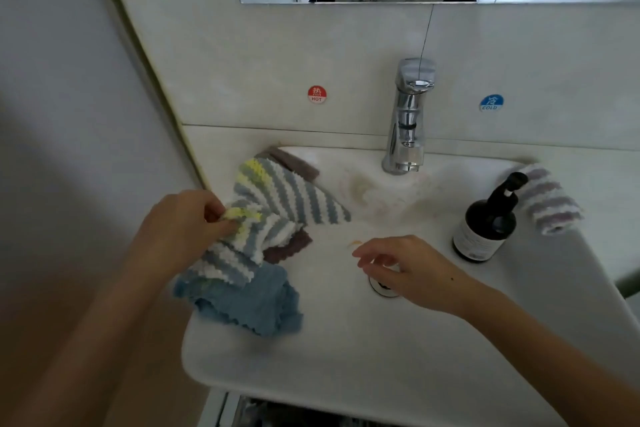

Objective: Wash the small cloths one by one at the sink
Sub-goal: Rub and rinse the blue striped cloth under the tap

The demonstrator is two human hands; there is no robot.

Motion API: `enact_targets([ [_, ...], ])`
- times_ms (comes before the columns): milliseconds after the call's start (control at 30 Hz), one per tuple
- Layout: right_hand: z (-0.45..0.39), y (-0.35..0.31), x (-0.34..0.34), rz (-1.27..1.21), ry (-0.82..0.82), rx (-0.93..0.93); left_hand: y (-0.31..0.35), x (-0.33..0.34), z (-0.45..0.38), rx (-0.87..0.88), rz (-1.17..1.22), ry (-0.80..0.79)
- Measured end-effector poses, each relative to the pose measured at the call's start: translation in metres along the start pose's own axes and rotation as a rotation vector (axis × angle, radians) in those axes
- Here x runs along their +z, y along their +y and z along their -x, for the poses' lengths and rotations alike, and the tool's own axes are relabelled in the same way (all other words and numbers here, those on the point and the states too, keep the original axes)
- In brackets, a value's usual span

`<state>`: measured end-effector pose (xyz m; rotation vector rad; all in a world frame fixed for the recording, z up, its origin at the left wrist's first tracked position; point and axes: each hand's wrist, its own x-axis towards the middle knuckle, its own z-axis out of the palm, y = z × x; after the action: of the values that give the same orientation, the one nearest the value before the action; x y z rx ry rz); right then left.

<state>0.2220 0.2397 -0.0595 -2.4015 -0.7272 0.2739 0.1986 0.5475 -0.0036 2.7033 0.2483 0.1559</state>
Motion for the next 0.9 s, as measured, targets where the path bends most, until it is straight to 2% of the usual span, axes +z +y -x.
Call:
enact_targets([
  [100, 0.0, 0.002, -0.003, -0.019, 0.047, -0.014, 0.021, -0.009, 0.008, 0.125, 0.148, 0.023],
  [200, 0.0, -0.003, -0.011, -0.236, 0.179, 0.014, 0.053, -0.015, 0.011, 0.304, 0.256, -0.025],
  [300, 0.002, -0.008, -0.021, -0.52, 0.22, 0.032, 0.088, -0.007, 0.006, 0.441, 0.379, -0.156],
  [400, 0.007, -0.011, -0.038, -0.723, 0.114, 0.158, 0.123, 0.022, -0.003, 0.567, 0.388, -0.355],
  [500, 0.012, -0.002, -0.052, -0.65, -0.058, 0.3, 0.147, 0.058, -0.015, 0.587, 0.33, -0.472],
  [567, 0.014, 0.008, -0.057, -0.664, -0.101, 0.351, 0.158, 0.072, -0.024, 0.596, 0.266, -0.508],
  [733, 0.009, 0.019, -0.055, -0.636, 0.005, 0.327, 0.168, 0.085, -0.038, 0.628, 0.192, -0.534],
  [900, 0.009, 0.023, -0.058, -0.733, 0.112, 0.256, 0.154, 0.09, -0.045, 0.557, 0.41, -0.582],
])
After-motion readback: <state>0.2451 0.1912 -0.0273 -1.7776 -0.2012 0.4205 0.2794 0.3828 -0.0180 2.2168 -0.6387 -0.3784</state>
